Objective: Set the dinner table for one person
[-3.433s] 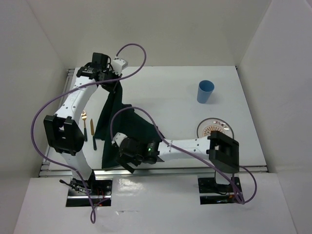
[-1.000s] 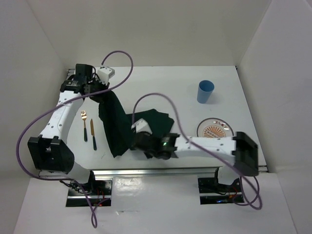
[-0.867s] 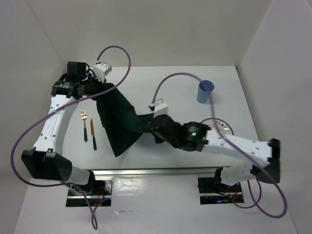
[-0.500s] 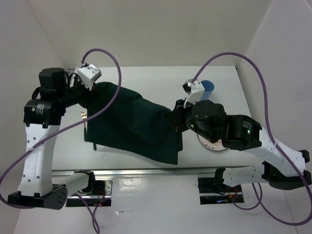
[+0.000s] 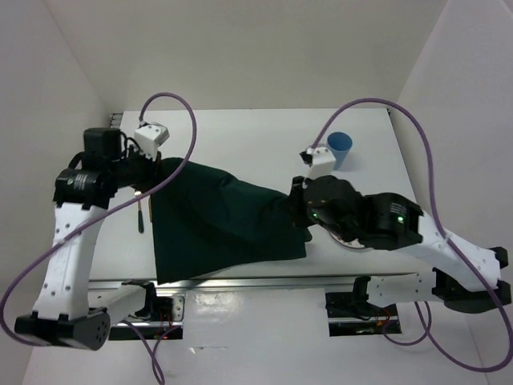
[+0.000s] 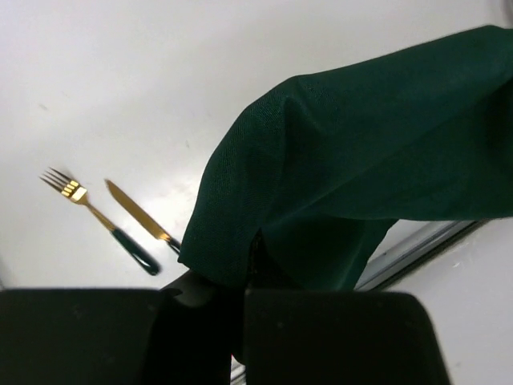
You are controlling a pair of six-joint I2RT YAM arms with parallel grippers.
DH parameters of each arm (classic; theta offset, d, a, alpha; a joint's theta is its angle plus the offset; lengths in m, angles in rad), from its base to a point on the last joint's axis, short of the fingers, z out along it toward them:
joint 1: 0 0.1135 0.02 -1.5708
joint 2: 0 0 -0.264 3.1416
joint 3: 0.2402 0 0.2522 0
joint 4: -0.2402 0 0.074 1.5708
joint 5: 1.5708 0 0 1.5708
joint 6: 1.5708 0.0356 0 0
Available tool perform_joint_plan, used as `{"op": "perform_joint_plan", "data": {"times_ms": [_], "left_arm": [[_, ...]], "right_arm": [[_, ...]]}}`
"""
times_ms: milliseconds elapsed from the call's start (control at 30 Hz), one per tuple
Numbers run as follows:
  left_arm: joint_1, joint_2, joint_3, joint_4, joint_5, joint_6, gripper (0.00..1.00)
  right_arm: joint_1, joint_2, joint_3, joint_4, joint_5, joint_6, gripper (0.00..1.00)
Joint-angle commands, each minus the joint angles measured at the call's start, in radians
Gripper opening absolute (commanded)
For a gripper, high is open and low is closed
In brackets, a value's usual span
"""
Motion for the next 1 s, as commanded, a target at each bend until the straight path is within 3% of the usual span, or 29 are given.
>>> {"op": "perform_joint_plan", "data": {"times_ms": [0,133,367,567,667,733,900,967], "left_arm": [[0.003,0.061,-0.080,0.087,-0.003,-0.063,0.00],[0.003,0.104,-0.148,0.169,-0.015,-0.063,0.00],[0.003,0.198,-0.214,0.291,-0.063,-0.063,0.00],[0.012,0.251,-0.251,0.335,-0.083,-0.063,0.00],[0.012,0.261,-0.262,0.358,-0.074,-0.074,0.00],[0.012,0.261,-0.271,0.383,-0.074,-0.086,0.00],[0.012,0.329,-0.262,0.420,-0.063,-0.086,0.00],[0.012,0.391,-0.223,0.429,-0.063,-0.086,0.00]], "right_arm": [[0.007,0.118,0.036,-0.066,0.084,0.068,0.00],[0.007,0.241,0.059,-0.125,0.147,0.116,0.00],[-0.002,0.347,0.052,-0.030,0.195,0.053,0.00],[-0.063,0.684,0.248,-0.042,0.137,-0.107,0.00],[-0.170,0.769,0.306,0.021,0.083,-0.186,0.00],[-0.309,0.769,0.319,0.113,-0.055,-0.220,0.00],[-0.575,0.740,0.182,0.256,-0.309,-0.265,0.00],[-0.651,0.764,0.182,0.265,-0.319,-0.285,0.00]]}}
